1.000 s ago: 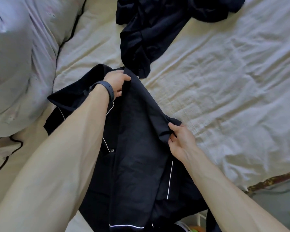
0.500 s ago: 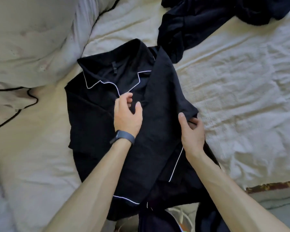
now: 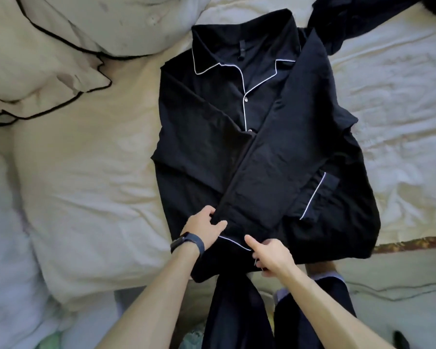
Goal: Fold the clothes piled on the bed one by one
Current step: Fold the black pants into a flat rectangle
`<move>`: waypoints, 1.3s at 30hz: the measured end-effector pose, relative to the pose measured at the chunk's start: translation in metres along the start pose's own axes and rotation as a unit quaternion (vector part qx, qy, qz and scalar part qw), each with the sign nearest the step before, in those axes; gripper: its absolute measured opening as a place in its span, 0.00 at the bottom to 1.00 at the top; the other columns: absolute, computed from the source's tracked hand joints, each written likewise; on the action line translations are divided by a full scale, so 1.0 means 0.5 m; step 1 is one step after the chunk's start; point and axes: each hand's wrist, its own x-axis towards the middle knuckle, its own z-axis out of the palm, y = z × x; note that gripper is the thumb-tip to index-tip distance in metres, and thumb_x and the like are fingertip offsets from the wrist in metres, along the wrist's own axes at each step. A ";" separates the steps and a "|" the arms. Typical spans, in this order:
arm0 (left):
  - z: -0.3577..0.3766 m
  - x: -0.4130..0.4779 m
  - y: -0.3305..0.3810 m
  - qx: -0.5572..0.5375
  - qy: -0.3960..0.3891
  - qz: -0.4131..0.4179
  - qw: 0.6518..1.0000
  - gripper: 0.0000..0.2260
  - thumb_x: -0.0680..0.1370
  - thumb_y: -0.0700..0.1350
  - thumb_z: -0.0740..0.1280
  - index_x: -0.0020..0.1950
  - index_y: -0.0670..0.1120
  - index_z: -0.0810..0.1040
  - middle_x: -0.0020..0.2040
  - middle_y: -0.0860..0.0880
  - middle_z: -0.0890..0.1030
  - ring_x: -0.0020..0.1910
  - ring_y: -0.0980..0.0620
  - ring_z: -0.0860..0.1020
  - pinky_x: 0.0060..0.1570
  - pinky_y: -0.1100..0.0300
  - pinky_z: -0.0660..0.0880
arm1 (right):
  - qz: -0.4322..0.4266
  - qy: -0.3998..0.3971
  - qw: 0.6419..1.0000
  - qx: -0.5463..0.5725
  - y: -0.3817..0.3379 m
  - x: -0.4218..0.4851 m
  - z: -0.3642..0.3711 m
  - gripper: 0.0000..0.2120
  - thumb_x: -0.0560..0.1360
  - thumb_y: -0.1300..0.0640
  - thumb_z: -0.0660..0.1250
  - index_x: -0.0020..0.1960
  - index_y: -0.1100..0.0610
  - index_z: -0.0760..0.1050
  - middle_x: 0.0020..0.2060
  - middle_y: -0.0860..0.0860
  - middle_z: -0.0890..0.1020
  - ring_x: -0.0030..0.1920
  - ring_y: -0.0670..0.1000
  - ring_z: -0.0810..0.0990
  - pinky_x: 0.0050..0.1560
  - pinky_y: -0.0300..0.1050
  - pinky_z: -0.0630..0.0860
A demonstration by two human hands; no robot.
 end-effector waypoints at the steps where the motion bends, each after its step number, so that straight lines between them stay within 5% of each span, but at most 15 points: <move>1: -0.007 0.005 -0.008 0.010 -0.019 0.014 1.000 0.13 0.77 0.57 0.69 0.54 0.50 0.78 0.44 0.55 0.79 0.47 0.49 0.79 0.48 0.57 0.76 | -0.006 0.000 0.997 0.071 0.002 0.003 0.018 0.22 0.75 0.38 0.71 0.43 0.59 0.77 0.36 0.51 0.85 0.30 0.49 0.80 0.32 0.43 0.75; 5: -0.036 0.013 -0.047 0.009 -0.013 0.043 0.999 0.09 0.78 0.53 0.68 0.45 0.50 0.73 0.34 0.54 0.76 0.38 0.50 0.76 0.34 0.60 0.67 | -0.043 0.007 0.996 0.080 -0.007 -0.010 0.063 0.13 0.78 0.50 0.72 0.42 0.56 0.73 0.35 0.50 0.84 0.28 0.46 0.76 0.28 0.40 0.74; 8: -0.047 0.012 -0.072 -0.031 0.033 0.034 0.998 0.05 0.80 0.53 0.64 0.49 0.54 0.72 0.37 0.54 0.77 0.38 0.53 0.76 0.35 0.60 0.69 | -0.034 -0.058 0.993 0.097 -0.024 -0.029 0.070 0.11 0.79 0.49 0.71 0.44 0.55 0.76 0.37 0.47 0.84 0.28 0.45 0.77 0.31 0.39 0.75; 11: -0.038 0.014 -0.090 -0.057 0.086 0.016 0.994 0.06 0.81 0.52 0.63 0.56 0.54 0.73 0.41 0.57 0.76 0.44 0.49 0.76 0.43 0.58 0.71 | -0.058 -0.081 0.995 -0.024 -0.039 -0.043 0.051 0.13 0.79 0.44 0.69 0.47 0.53 0.83 0.42 0.45 0.87 0.34 0.43 0.82 0.34 0.38 0.77; 14: -0.018 0.016 -0.097 -0.055 0.123 0.009 0.991 0.11 0.81 0.52 0.63 0.63 0.52 0.73 0.49 0.54 0.77 0.47 0.50 0.75 0.46 0.57 0.72 | -0.129 -0.020 0.975 -0.180 -0.048 -0.041 0.005 0.15 0.79 0.41 0.66 0.45 0.51 0.83 0.40 0.45 0.87 0.39 0.46 0.84 0.43 0.42 0.81; 17: 0.013 -0.001 -0.097 -0.051 0.147 0.021 0.988 0.17 0.80 0.53 0.65 0.67 0.51 0.69 0.61 0.48 0.75 0.56 0.47 0.75 0.50 0.53 0.73 | -0.268 0.183 0.909 -0.261 -0.053 -0.039 -0.044 0.14 0.79 0.39 0.62 0.45 0.48 0.78 0.41 0.43 0.83 0.47 0.52 0.81 0.44 0.47 0.75; 19: 0.046 -0.025 -0.104 -0.001 0.219 0.029 0.975 0.25 0.78 0.55 0.66 0.72 0.50 0.66 0.67 0.45 0.71 0.64 0.43 0.72 0.57 0.48 0.73 | -0.393 0.314 0.823 -0.262 -0.049 -0.029 -0.067 0.14 0.79 0.41 0.64 0.57 0.48 0.78 0.55 0.48 0.80 0.57 0.56 0.77 0.50 0.50 0.74; 21: 0.077 -0.047 -0.112 0.058 0.304 0.074 0.948 0.30 0.77 0.57 0.66 0.77 0.50 0.64 0.75 0.42 0.65 0.71 0.38 0.67 0.65 0.42 0.68 | -0.456 0.374 0.741 -0.321 -0.049 -0.007 -0.083 0.25 0.79 0.41 0.64 0.73 0.48 0.71 0.73 0.55 0.69 0.72 0.60 0.67 0.65 0.59 0.71; 23: 0.107 -0.057 -0.132 0.161 0.312 0.187 0.917 0.30 0.78 0.58 0.62 0.80 0.56 0.61 0.80 0.43 0.57 0.77 0.38 0.60 0.72 0.39 0.58 | -0.456 0.365 0.701 -0.410 -0.046 0.024 -0.096 0.32 0.80 0.38 0.60 0.81 0.44 0.58 0.82 0.58 0.52 0.81 0.63 0.52 0.73 0.69 0.60; 25: 0.134 -0.054 -0.165 0.283 0.234 0.279 0.887 0.29 0.80 0.58 0.61 0.80 0.62 0.57 0.83 0.49 0.50 0.80 0.42 0.53 0.74 0.37 0.51 | -0.406 0.305 0.705 -0.495 -0.037 0.055 -0.107 0.33 0.81 0.34 0.53 0.83 0.40 0.49 0.83 0.55 0.44 0.82 0.63 0.42 0.72 0.77 0.52; 28: 0.151 -0.042 -0.192 0.315 0.148 0.243 0.905 0.29 0.82 0.58 0.58 0.80 0.65 0.49 0.82 0.56 0.42 0.81 0.47 0.45 0.74 0.34 0.45 | -0.320 0.221 0.731 -0.561 -0.016 0.094 -0.138 0.33 0.80 0.29 0.42 0.81 0.35 0.36 0.82 0.48 0.36 0.81 0.57 0.34 0.73 0.79 0.49; 31: 0.157 -0.059 -0.177 0.262 0.215 0.244 0.909 0.26 0.80 0.53 0.63 0.78 0.61 0.62 0.82 0.51 0.56 0.80 0.45 0.55 0.74 0.36 0.54 | -0.335 0.227 0.742 -0.535 -0.004 0.089 -0.172 0.33 0.80 0.29 0.45 0.82 0.36 0.43 0.83 0.49 0.41 0.82 0.55 0.39 0.74 0.74 0.48; 33: 0.162 -0.080 -0.165 0.126 0.337 0.182 0.915 0.25 0.77 0.49 0.67 0.75 0.54 0.71 0.78 0.46 0.65 0.76 0.42 0.64 0.72 0.40 0.62 | -0.386 0.300 0.759 -0.430 0.013 0.069 -0.196 0.32 0.81 0.33 0.53 0.81 0.45 0.57 0.82 0.54 0.55 0.81 0.57 0.51 0.76 0.67 0.54; 35: 0.167 -0.098 -0.170 -0.073 0.407 0.012 0.910 0.28 0.75 0.45 0.70 0.75 0.48 0.70 0.76 0.42 0.66 0.74 0.39 0.65 0.70 0.42 0.64 | -0.392 0.387 0.789 -0.272 0.048 0.055 -0.232 0.34 0.78 0.35 0.59 0.77 0.54 0.64 0.78 0.57 0.62 0.78 0.59 0.60 0.76 0.62 0.60; 39: 0.183 -0.107 -0.208 -0.397 0.310 -0.235 0.831 0.31 0.74 0.40 0.73 0.74 0.43 0.64 0.71 0.42 0.69 0.61 0.39 0.76 0.62 0.46 0.74 | -0.199 0.415 0.887 -0.040 0.158 0.063 -0.321 0.42 0.73 0.38 0.67 0.78 0.59 0.59 0.76 0.60 0.64 0.76 0.61 0.61 0.76 0.62 0.59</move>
